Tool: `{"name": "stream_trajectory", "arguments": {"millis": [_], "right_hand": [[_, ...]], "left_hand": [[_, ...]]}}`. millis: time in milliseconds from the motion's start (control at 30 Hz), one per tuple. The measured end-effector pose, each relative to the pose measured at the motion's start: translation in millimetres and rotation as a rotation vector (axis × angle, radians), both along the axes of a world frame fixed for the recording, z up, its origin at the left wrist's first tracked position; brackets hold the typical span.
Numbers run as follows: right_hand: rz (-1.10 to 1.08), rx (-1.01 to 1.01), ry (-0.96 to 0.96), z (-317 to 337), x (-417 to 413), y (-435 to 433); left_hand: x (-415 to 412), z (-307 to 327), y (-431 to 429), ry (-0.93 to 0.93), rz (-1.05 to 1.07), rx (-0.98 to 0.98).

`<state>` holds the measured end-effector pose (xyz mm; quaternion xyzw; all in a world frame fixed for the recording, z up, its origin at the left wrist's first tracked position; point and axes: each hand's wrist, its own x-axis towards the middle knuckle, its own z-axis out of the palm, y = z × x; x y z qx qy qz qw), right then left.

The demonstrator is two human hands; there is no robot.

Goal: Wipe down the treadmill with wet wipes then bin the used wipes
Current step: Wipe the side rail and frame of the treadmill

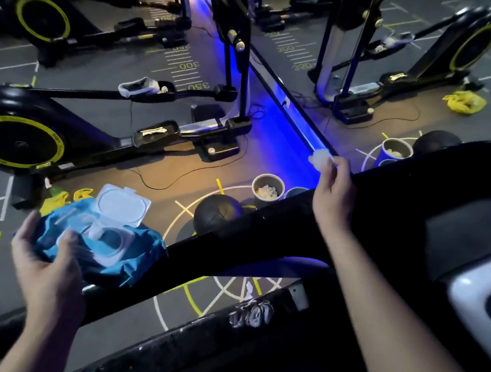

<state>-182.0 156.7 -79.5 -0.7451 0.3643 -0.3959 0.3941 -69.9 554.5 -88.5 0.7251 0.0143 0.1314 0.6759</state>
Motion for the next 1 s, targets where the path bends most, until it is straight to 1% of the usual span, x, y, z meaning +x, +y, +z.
{"name": "stream_trajectory", "arguments": {"millis": [67, 100, 133, 167, 233, 300, 367, 433, 467, 533, 567, 633, 700, 767, 833, 933, 1000], "right_hand": [[0.120, -0.193, 0.382, -17, 0, -20], [0.183, -0.299, 0.498, -26, -2, -22], [0.225, -0.376, 0.547, -37, -4, -19], [0.259, -0.399, 0.549, -45, -5, -7], [0.356, -0.339, 0.492, -63, -2, 28], [0.470, -0.299, 0.397, -77, 0, 74], [0.512, -0.274, 0.261, -91, -5, 114], [0.568, -0.123, 0.237, -101, -22, 150], [0.577, -0.032, 0.263, -109, -34, 166], [0.563, 0.146, 0.313, -128, -59, 190], [0.526, 0.229, 0.296, -142, -70, 196], [0.415, 0.394, 0.231, -153, -83, 195], [0.269, 0.504, 0.221, -147, -86, 181], [0.192, 0.533, 0.214, -132, -86, 163], [0.258, 0.521, 0.234, -113, -78, 146], [0.387, 0.455, 0.365, -103, -56, 135], [0.392, 0.462, 0.368, -105, -43, 137]], "left_hand": [[-8, 1, -8, 0.011, -0.001, 0.014], [-12, 1, -13, 0.011, -0.003, 0.011], [-14, 0, -15, 0.011, -0.003, 0.001], [-15, -2, -17, 0.014, -0.003, -0.016], [-13, -7, -17, 0.031, 0.002, -0.034], [-11, -8, -15, 0.048, 0.011, -0.028], [-9, -7, -12, 0.051, 0.015, -0.019], [-7, -4, -9, 0.035, 0.007, 0.005], [-6, -3, -8, 0.028, 0.002, 0.023], [-5, -2, -10, 0.017, -0.006, 0.039], [-4, -2, -11, 0.015, -0.011, 0.037], [-3, -4, -17, 0.023, -0.024, 0.032], [-5, -6, -24, 0.037, -0.048, 0.027], [-9, -8, -32, 0.042, -0.079, 0.019], [-11, -10, -38, 0.057, -0.092, -0.005], [-12, -10, -41, 0.064, -0.104, -0.011], [-15, -12, -40, 0.057, -0.116, 0.001]]}}
